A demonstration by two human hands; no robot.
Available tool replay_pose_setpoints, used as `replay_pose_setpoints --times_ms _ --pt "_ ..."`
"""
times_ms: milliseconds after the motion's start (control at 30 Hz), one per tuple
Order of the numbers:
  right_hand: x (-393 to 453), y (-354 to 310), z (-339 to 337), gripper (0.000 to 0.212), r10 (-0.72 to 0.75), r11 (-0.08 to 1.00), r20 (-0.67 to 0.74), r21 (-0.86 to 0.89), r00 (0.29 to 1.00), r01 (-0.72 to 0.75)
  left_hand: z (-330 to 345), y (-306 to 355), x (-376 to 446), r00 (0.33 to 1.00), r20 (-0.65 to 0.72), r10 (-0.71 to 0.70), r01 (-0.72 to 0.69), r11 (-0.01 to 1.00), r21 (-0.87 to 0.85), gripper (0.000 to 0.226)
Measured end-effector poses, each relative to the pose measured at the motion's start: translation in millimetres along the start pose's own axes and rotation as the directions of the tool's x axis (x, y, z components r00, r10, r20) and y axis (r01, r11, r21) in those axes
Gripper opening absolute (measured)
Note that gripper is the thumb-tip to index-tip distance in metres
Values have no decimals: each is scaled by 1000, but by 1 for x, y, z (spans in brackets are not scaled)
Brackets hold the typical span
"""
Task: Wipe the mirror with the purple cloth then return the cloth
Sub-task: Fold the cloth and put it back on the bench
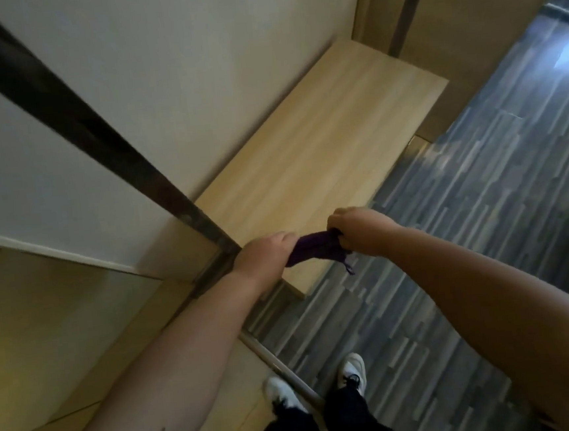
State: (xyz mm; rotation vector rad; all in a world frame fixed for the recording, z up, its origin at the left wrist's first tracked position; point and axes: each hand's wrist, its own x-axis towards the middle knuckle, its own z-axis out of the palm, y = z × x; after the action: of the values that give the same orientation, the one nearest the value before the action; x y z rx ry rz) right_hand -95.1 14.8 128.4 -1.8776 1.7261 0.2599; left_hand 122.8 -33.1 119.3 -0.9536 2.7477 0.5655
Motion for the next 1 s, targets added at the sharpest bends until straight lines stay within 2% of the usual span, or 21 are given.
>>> replay_pose_setpoints --times_ms 67,133,200,233,300,400,467,533,633,800,1000 --pt "29 16 1 18 -8 999 -119 -38 993 4 5 -13 27 991 -129 39 -30 997 73 38" --pt "54 30 7 22 -48 993 -323 -113 945 11 14 -30 55 966 -252 58 -18 987 160 41" --pt "74 43 24 23 -75 981 -473 -193 878 -20 32 -44 78 959 -279 50 9 979 205 44" --pt "81 48 37 24 -89 976 -494 -217 865 -24 47 -50 85 960 -273 57 2 977 211 45" --pt "92 57 73 28 -124 970 -444 -245 888 13 85 -58 89 975 -213 68 -23 978 205 49" --pt "93 62 134 34 -141 969 -238 -230 961 85 143 -64 71 994 -72 83 -65 972 227 51" --pt "86 63 164 38 -121 979 -210 -184 970 82 165 -66 57 999 -1 50 -48 966 253 48" --pt "79 63 180 49 -83 984 -196 -172 977 49 171 -65 52 995 97 -20 -8 959 282 60" --pt "74 59 188 63 -50 977 -169 -214 984 13 171 -62 53 979 197 -58 -6 952 306 69" --pt "68 57 190 80 -19 965 -91 -262 996 -5 165 -59 52 956 271 -108 19 950 310 76" --pt "66 56 166 80 -1 957 48 -291 999 15 142 -56 59 929 350 -121 44 974 220 71"
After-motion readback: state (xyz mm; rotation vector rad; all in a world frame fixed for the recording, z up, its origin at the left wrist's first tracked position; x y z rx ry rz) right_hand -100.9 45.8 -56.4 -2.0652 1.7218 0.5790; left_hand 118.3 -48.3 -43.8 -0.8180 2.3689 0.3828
